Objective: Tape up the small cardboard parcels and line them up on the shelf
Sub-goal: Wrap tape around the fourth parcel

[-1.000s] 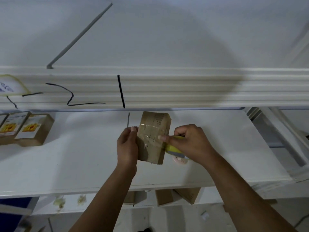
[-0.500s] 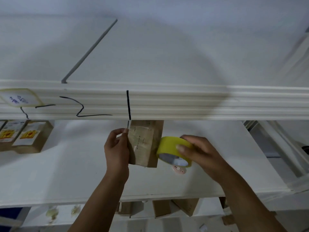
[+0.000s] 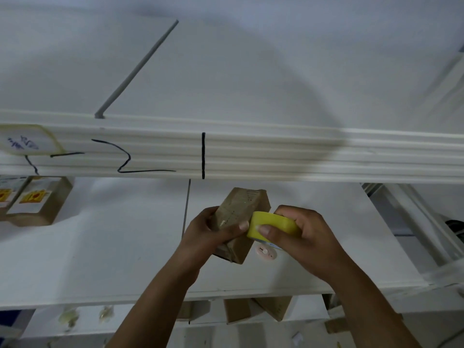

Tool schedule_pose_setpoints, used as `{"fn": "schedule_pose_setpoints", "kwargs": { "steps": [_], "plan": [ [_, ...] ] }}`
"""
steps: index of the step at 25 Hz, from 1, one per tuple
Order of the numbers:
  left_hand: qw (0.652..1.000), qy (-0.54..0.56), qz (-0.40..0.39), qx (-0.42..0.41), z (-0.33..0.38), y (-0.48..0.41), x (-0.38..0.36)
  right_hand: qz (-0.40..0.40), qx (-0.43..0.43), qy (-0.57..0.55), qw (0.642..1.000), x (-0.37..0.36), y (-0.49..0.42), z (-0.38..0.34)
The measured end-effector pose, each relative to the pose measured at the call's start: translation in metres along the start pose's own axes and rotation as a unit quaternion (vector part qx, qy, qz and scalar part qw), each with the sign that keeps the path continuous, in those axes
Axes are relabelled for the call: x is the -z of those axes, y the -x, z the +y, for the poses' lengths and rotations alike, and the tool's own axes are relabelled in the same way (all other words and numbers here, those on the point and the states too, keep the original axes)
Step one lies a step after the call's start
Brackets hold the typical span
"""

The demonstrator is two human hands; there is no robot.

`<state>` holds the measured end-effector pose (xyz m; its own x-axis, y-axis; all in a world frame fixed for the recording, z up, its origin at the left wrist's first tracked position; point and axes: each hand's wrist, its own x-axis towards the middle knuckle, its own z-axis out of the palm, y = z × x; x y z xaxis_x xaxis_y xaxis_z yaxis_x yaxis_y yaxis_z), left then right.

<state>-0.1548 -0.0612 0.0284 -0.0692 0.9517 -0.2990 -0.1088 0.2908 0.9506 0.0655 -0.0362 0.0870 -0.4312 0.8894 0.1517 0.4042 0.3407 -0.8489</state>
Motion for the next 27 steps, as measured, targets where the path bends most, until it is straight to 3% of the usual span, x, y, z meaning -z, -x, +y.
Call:
{"fn": "schedule_pose_setpoints", "kwargs": {
  "steps": [5, 7, 10, 13, 15, 17, 20, 25, 27],
  "plan": [
    [0.977, 0.21, 0.031, -0.015, -0.012, -0.004, 0.002, 0.048, -0.045, 0.054, 0.996, 0.016, -0.002, 0.009],
    [0.959, 0.28, -0.033, -0.029, -0.014, -0.006, -0.003, 0.042, -0.09, 0.065, 0.993, 0.018, 0.003, 0.015],
    [0.937, 0.299, -0.179, -0.026, -0.019, 0.001, -0.018, 0.015, -0.088, 0.011, 0.996, 0.013, 0.006, 0.016],
    [0.934, 0.273, -0.232, -0.012, -0.022, 0.002, -0.012, 0.003, -0.08, 0.012, 0.997, 0.012, 0.004, 0.013],
    [0.956, 0.2, -0.213, -0.009, -0.015, 0.001, -0.001, 0.001, -0.078, 0.028, 0.997, 0.009, 0.003, 0.011],
    [0.986, 0.058, -0.155, -0.018, -0.004, 0.001, 0.006, 0.01, -0.07, 0.045, 0.996, 0.008, 0.001, 0.008],
    [0.992, -0.081, -0.08, -0.045, 0.004, 0.002, 0.007, 0.026, -0.052, 0.107, 0.993, 0.008, -0.005, 0.004],
    [0.996, -0.034, -0.057, -0.063, 0.009, 0.002, -0.007, -0.001, -0.025, 0.14, 0.99, 0.009, -0.014, -0.009],
    [0.997, 0.053, -0.027, -0.043, 0.008, -0.001, -0.007, -0.068, -0.001, 0.059, 0.996, 0.019, -0.014, -0.009]
  ]
}}
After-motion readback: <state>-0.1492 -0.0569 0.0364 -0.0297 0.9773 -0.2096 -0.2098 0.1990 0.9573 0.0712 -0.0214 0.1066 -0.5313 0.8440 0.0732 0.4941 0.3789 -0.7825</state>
